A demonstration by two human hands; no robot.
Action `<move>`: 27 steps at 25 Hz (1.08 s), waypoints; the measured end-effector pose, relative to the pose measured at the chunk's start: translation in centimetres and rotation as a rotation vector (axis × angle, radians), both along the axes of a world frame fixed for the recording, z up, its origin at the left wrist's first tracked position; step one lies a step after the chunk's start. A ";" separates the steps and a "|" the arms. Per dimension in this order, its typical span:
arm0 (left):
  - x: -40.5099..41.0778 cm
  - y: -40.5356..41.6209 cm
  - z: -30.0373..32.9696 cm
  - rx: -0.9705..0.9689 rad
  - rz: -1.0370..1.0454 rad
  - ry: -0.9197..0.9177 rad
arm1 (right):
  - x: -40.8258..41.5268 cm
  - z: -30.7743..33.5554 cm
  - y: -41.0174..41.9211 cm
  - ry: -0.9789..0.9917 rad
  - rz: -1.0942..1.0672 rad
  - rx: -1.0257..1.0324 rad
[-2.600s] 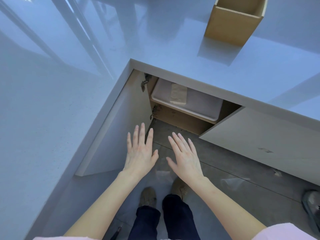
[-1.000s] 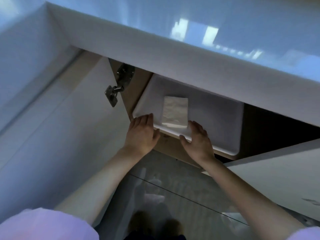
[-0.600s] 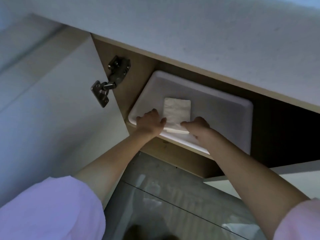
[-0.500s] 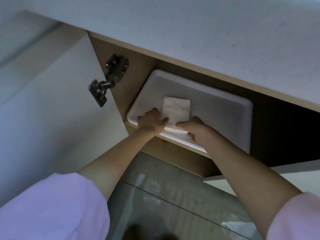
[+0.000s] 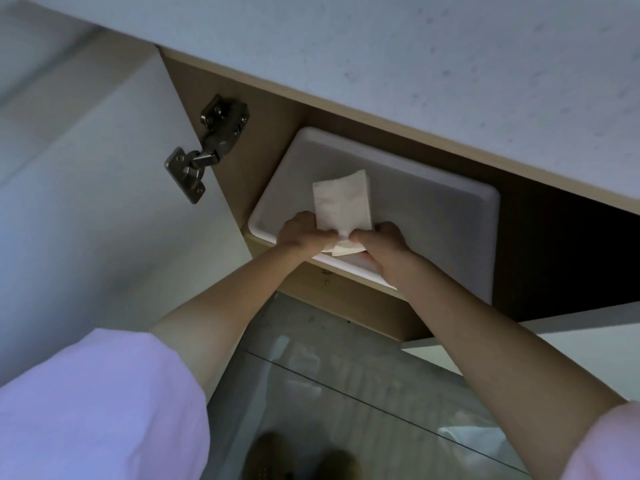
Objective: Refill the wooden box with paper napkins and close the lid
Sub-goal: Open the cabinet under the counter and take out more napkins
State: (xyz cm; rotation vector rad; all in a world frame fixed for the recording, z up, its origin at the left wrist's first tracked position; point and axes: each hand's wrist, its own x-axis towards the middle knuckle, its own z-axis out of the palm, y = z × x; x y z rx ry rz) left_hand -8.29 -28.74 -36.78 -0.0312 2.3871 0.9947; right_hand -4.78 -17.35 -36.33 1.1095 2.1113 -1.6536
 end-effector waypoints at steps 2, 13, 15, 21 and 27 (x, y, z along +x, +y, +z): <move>1.4 -0.3 1.4 0.253 0.160 -0.139 | 1.2 1.3 -0.5 0.067 -0.096 -0.102; 15.3 -7.8 12.1 0.840 0.752 -0.767 | 14.8 14.1 -5.4 -0.128 0.059 -0.280; 17.0 -9.7 15.1 0.896 0.678 -0.754 | 16.5 17.1 -6.2 -0.102 0.131 -0.254; 17.6 -12.0 23.5 0.790 0.522 -0.525 | 19.1 25.8 -6.0 -0.017 0.347 -0.162; 16.2 -11.6 31.1 0.595 0.190 -0.350 | 19.9 33.3 -4.3 0.073 0.338 -0.148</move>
